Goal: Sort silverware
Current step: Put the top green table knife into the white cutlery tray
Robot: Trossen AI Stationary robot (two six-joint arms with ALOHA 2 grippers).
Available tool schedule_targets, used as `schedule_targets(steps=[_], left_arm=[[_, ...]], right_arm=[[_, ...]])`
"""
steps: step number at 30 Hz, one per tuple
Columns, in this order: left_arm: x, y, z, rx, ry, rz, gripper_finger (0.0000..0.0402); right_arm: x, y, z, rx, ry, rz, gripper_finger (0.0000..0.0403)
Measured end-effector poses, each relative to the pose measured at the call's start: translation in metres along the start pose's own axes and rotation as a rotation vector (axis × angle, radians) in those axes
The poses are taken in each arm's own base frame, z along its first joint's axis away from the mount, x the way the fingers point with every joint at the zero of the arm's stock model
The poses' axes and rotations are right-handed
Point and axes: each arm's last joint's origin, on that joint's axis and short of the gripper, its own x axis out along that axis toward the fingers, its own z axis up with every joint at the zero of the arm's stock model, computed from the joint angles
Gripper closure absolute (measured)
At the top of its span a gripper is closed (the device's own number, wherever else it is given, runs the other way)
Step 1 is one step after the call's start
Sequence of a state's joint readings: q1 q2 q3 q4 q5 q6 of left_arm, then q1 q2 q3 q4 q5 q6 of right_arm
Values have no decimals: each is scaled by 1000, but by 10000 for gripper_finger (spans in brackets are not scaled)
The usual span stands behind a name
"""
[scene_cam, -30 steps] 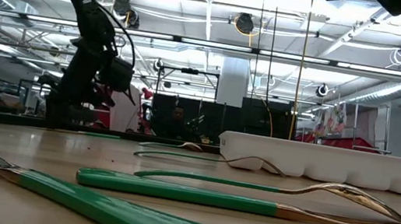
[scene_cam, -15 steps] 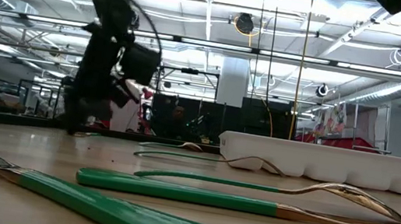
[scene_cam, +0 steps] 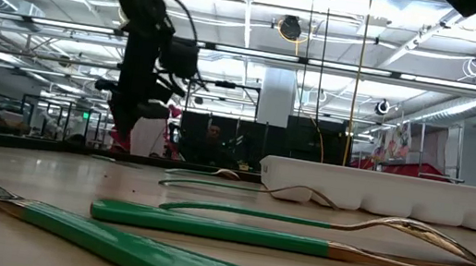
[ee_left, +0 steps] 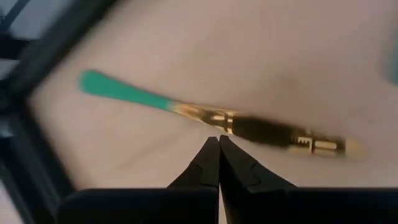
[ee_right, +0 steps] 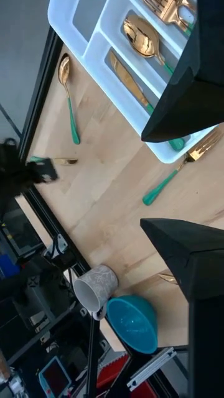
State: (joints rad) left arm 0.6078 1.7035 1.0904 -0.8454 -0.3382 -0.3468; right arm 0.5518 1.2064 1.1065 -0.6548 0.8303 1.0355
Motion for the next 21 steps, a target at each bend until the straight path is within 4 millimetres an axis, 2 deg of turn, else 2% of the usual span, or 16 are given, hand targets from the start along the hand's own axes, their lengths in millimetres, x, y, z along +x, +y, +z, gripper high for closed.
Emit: schedule_targets(steps=[4,9,21], left_arm=[[10,30,15,-28,-35,9,401],[20,45,23,-29,-40,-8,401],[53,37,21,1,90,-45,401]], right_arm=[[0,0,0,0,-1,0,200],[0,0,0,0,-4,-2,200],[0,0,0,1,-5,-3,200]])
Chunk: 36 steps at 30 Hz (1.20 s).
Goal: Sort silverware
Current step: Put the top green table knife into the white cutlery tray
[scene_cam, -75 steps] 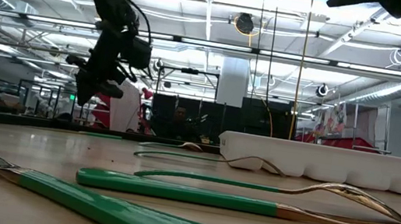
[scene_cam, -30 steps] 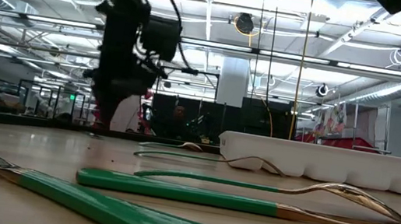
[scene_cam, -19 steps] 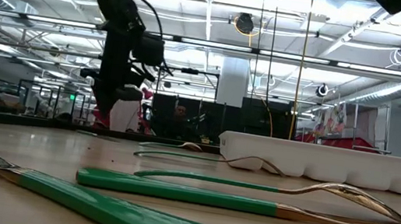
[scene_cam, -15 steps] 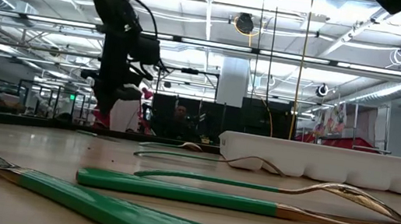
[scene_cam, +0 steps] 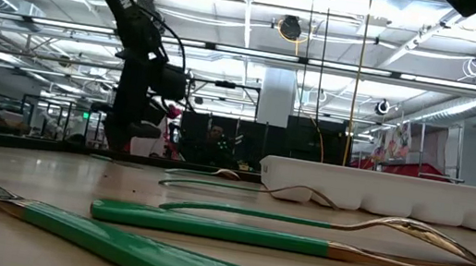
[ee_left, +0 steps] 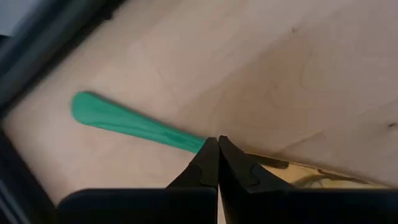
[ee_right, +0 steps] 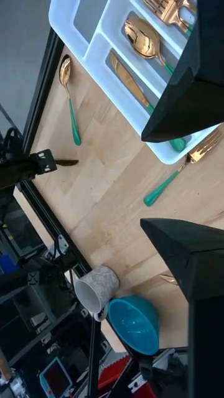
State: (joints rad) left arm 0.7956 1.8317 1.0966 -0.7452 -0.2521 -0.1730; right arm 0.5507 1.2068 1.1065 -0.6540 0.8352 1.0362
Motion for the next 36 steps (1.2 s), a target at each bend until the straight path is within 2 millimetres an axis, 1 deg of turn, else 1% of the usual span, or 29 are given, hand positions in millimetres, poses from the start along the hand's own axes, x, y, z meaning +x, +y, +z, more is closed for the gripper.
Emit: schedule_targets(steps=[4,8,11,14,16,18,19,21,25,33,36], left_arm=[[3,-8,0,21,10,-12,401],[0,-24,-5,38,29,-53,401],[-4,-41,-12,52,44,-69,401],[-11,-62,-21,68,54,-91,401],[-20,-77,-29,89,64,-87,401],[-31,-85,-34,123,53,-86,401],[-36,-86,-33,119,27,-96,401],[-42,-79,-27,77,-23,-65,401],[-39,-69,-28,70,27,-7,401],[-40,-63,-33,76,57,106,401],[-37,-60,-35,59,62,116,401]], right_arm=[[0,0,0,15,0,0,200],[0,0,0,13,0,0,200],[0,0,0,2,0,0,200],[0,0,0,-4,0,0,200],[0,0,0,-7,1,0,200],[0,0,0,-8,1,0,200],[0,0,0,-9,1,0,200],[0,0,0,-9,3,1,200],[0,0,0,-5,4,2,200],[0,0,0,-12,5,0,200],[0,0,0,-18,6,-2,200]])
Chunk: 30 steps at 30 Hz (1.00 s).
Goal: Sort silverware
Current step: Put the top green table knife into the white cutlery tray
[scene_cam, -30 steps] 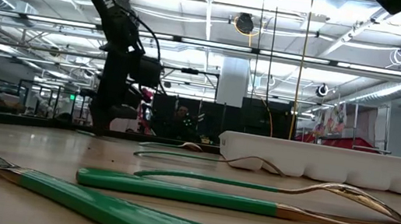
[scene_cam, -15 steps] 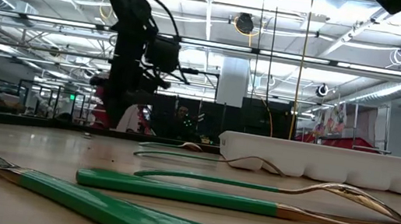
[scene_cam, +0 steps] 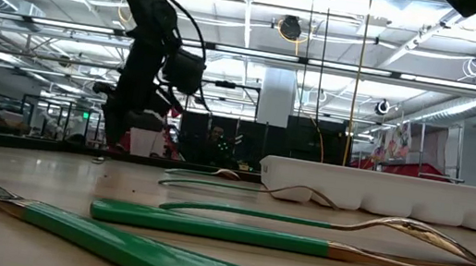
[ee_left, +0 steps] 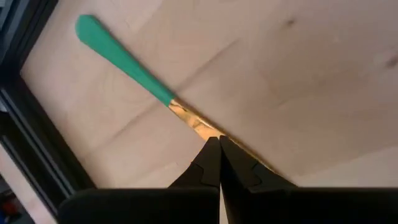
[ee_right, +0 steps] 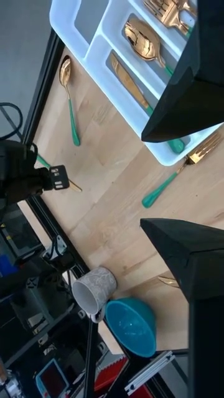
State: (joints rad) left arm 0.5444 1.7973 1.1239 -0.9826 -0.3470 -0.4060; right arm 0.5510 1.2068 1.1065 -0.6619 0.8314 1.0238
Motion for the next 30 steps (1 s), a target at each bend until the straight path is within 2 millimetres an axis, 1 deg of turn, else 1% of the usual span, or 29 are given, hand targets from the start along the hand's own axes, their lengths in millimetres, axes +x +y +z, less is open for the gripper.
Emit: schedule_targets(steps=[2,9,13,15,21,26,30], left_arm=[[6,1,-4,-3,24,8,401],[25,-3,-16,-29,46,-50,401],[27,-7,-19,-28,40,-86,401],[26,-12,-21,-9,41,-99,401],[14,-43,-35,88,82,-284,401],[-1,-78,-54,128,137,-453,401],[-17,-108,-67,193,109,-565,401]], right_arm=[[0,0,0,-9,2,-2,200],[0,0,0,-19,1,-1,200],[0,0,0,-22,2,-1,200],[0,0,0,-21,1,-1,200],[0,0,0,-38,2,-1,200],[0,0,0,-44,1,-1,200],[0,0,0,-47,1,0,200]])
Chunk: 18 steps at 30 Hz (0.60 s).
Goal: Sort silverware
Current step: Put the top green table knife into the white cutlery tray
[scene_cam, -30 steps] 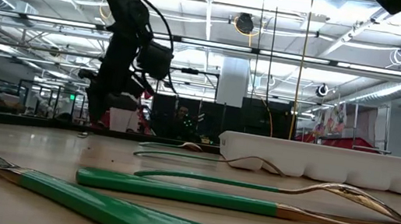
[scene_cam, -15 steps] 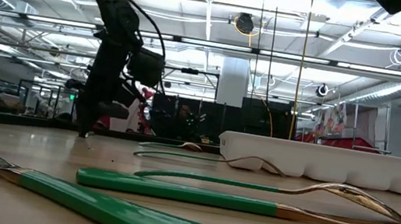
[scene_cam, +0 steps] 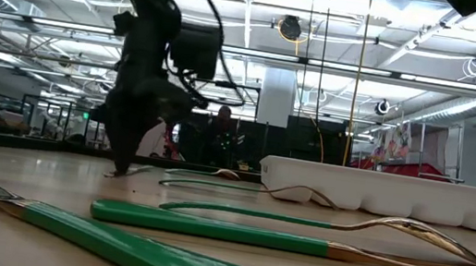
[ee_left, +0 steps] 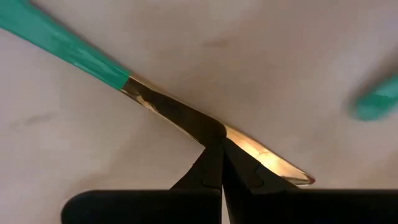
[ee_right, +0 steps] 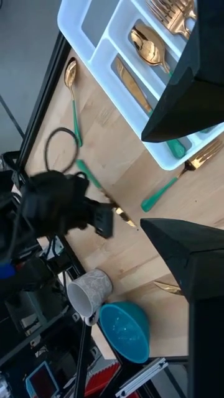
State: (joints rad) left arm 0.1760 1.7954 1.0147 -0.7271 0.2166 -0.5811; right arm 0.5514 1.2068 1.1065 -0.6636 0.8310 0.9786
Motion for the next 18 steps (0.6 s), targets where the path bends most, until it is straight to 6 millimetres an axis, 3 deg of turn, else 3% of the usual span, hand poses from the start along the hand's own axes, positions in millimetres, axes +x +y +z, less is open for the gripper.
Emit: schedule_targets(steps=[8,12,18], left_arm=[[-3,-39,-3,43,-93,-56,401],[-23,-59,-10,42,-128,-67,401],[-61,-75,-11,-10,-366,-15,396]], right_arm=[[0,0,0,1,10,9,200],[0,1,-1,-7,21,16,200],[0,0,-1,-29,23,13,200]])
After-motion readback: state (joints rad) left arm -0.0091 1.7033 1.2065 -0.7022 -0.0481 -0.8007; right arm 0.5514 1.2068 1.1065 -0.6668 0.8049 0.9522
